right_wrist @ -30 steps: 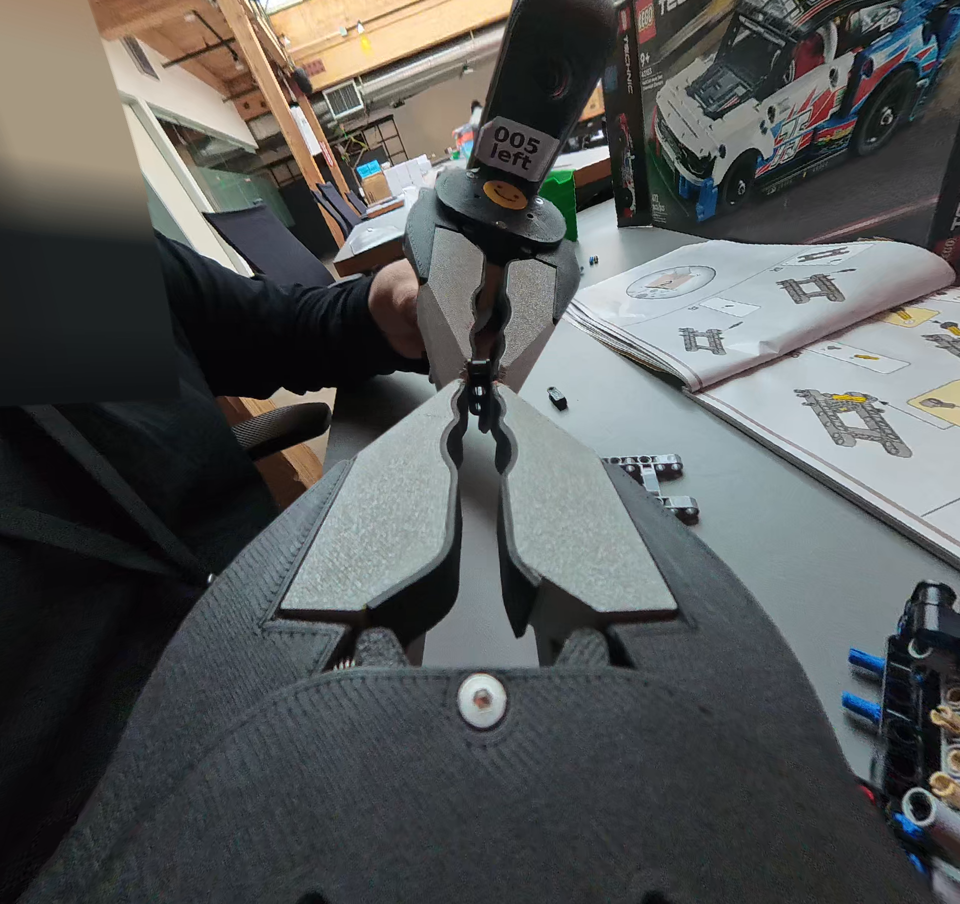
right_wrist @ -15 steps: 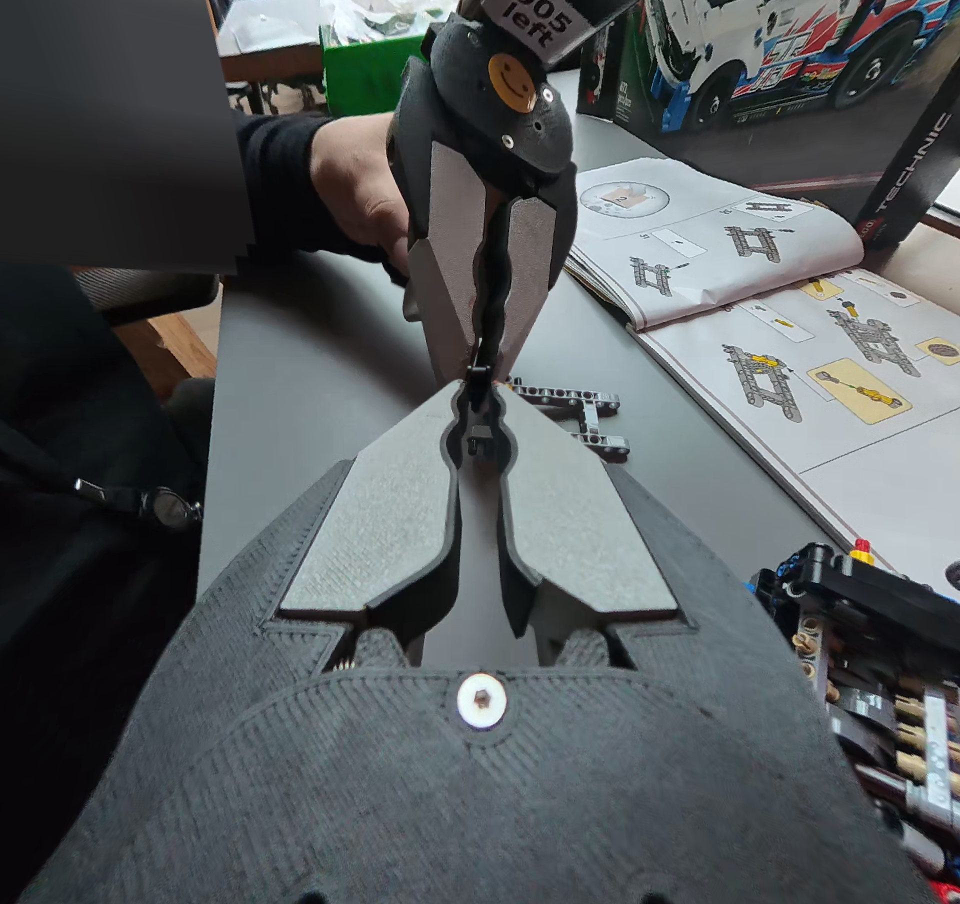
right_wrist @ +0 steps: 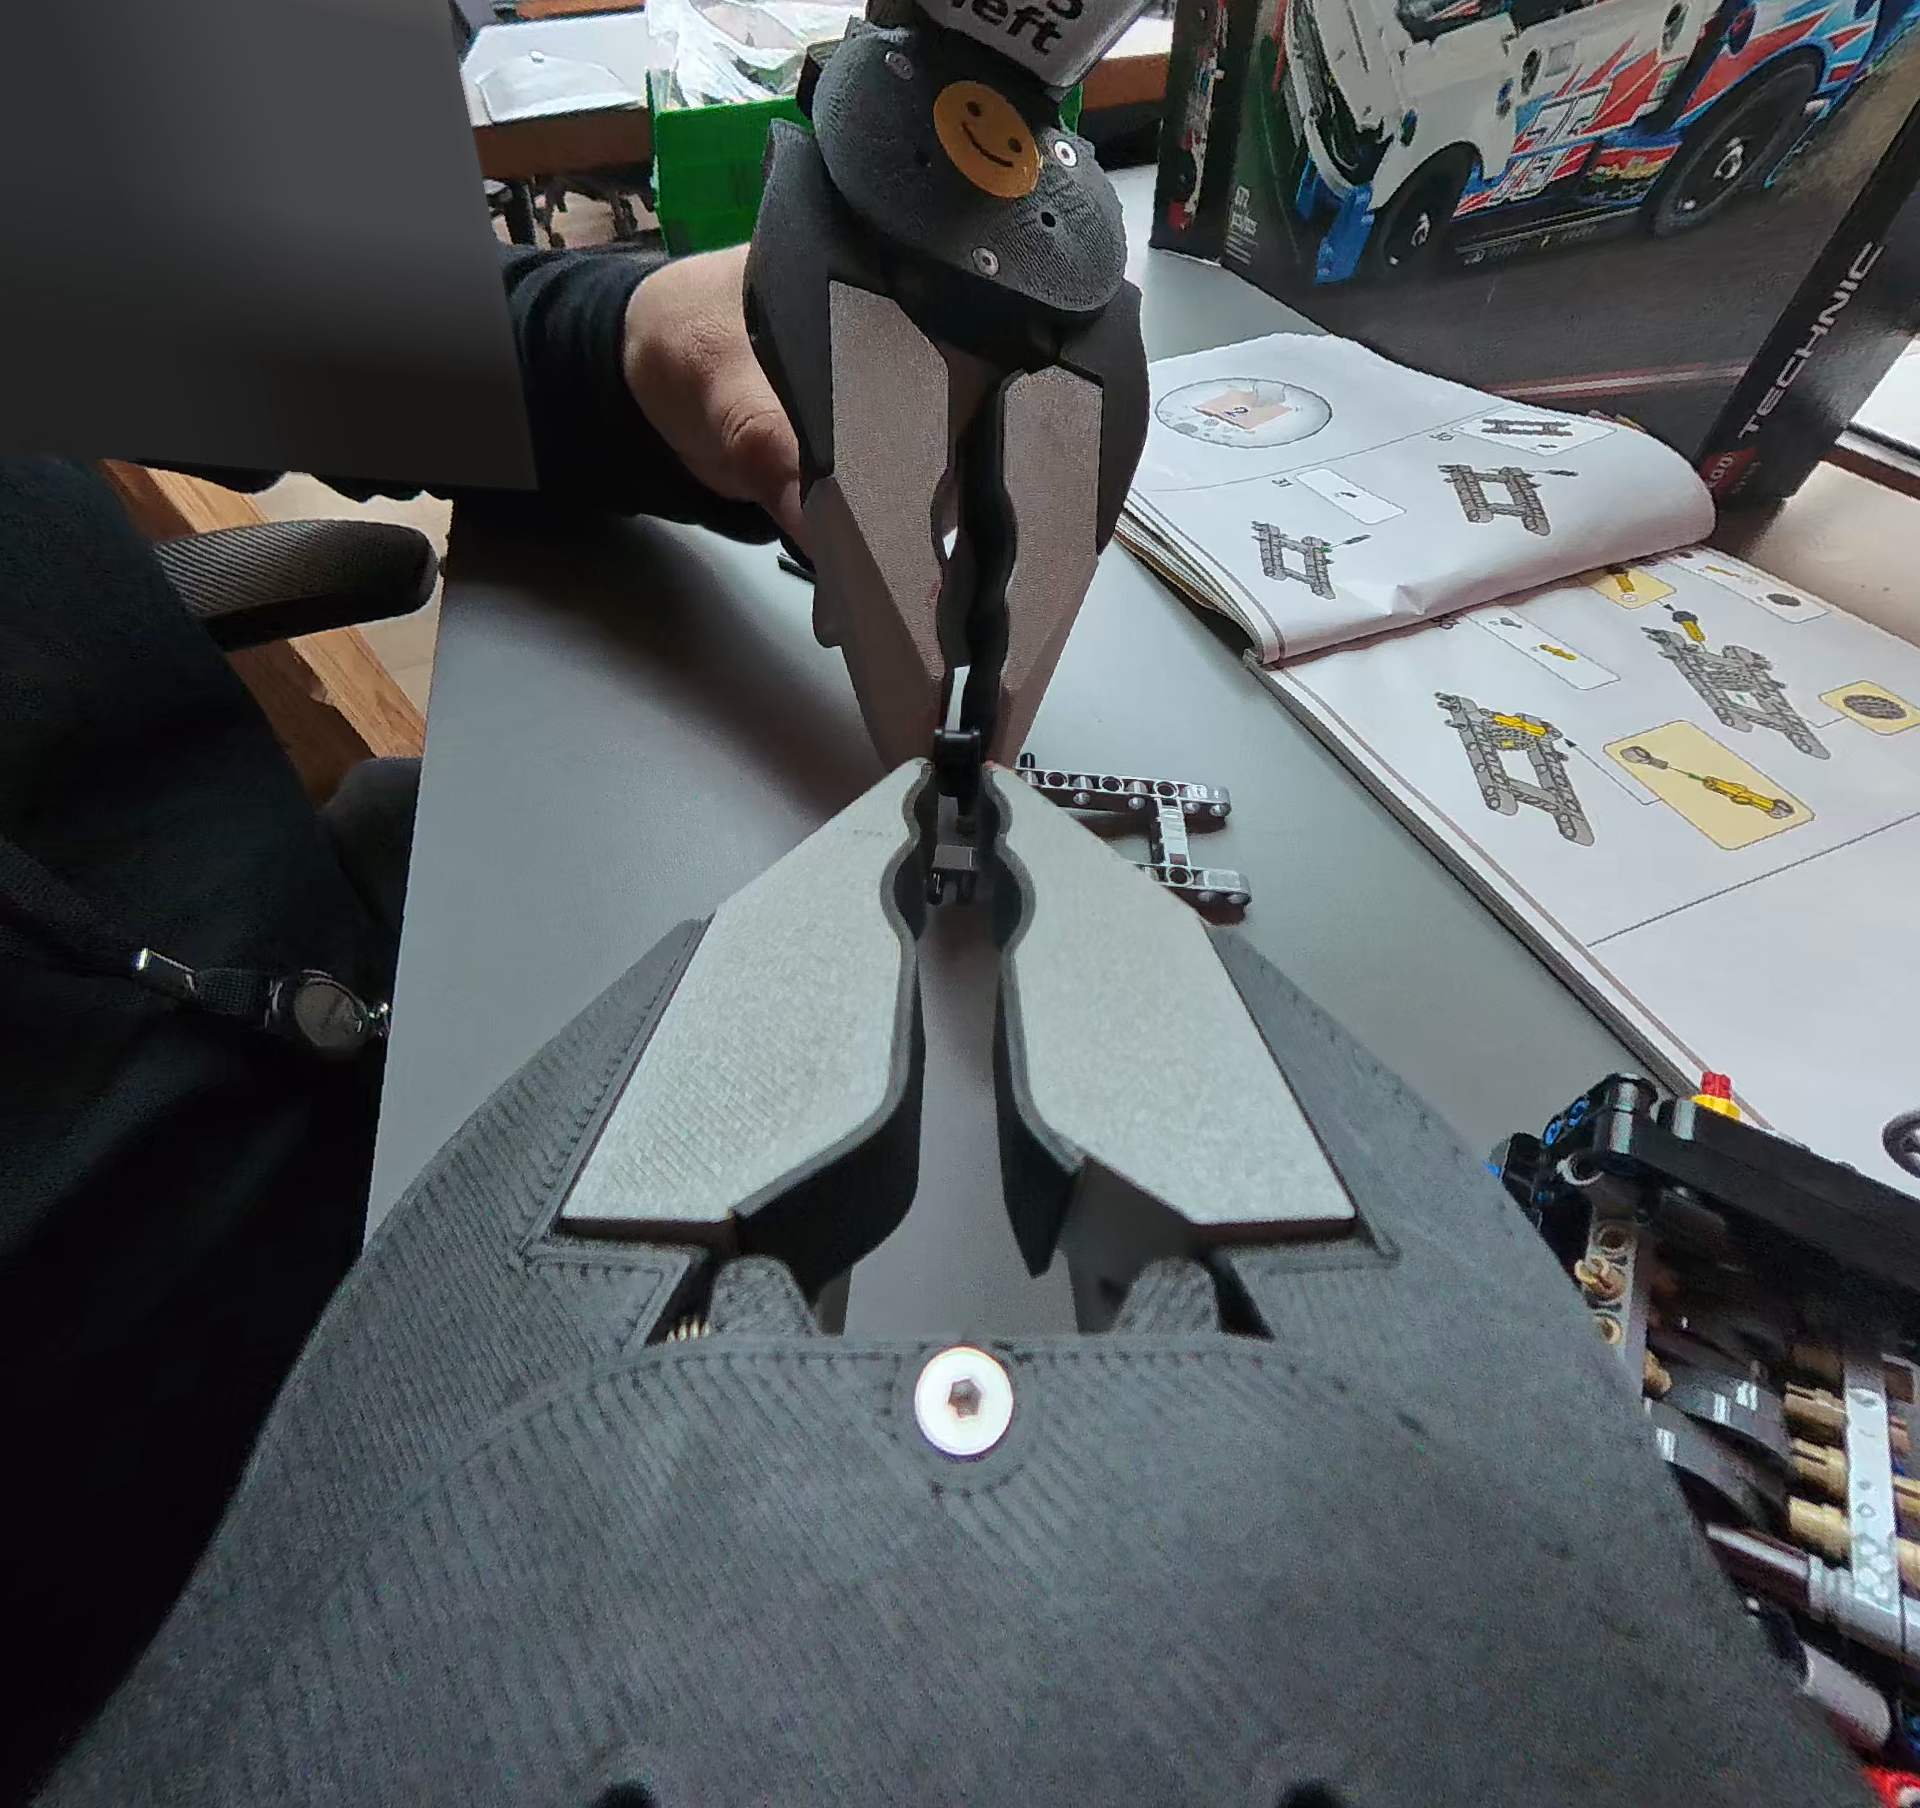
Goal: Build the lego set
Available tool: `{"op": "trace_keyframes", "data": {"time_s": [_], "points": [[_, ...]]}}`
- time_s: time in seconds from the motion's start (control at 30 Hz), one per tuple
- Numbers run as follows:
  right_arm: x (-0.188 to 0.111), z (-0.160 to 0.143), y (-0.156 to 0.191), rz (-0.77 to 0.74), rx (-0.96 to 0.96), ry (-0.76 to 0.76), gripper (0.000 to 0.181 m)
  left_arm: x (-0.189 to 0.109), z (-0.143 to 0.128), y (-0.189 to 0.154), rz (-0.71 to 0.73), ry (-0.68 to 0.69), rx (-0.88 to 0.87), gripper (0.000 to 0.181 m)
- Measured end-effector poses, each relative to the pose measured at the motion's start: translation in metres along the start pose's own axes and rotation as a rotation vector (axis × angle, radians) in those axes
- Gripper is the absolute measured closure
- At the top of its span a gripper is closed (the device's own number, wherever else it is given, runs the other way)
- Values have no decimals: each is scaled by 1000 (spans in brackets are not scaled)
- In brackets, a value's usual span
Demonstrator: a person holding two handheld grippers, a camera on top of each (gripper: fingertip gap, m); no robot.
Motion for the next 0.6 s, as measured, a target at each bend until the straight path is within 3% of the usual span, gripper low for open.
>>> {"op": "trace_keyframes", "data": {"time_s": [0.2, 0.27, 0.57, 0.6], "points": [[1, -4, -1, -2, -8, 21, 177, 0, -2, 1, 45, 20, 44, 177], [2, -5, -2, -20, -24, 36, 169, 1, -5, 4, 77, 47, 59, 177], [7, -13, -1, -72, -129, 121, 177, 3, -12, 6, 108, 114, 83, 177], [7, -16, -6, -94, -127, 143, 177, -1, -15, 12, 128, 146, 81, 169]]}}
Point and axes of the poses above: each gripper's, where its closed fingertips meet, x out along the fingers, z out of its top, y = z × x across the jaws, the point moved 1 cm from there along -x, back along the fingers, and after that the axes turned 1 degree about y, right-handed, at the moved point
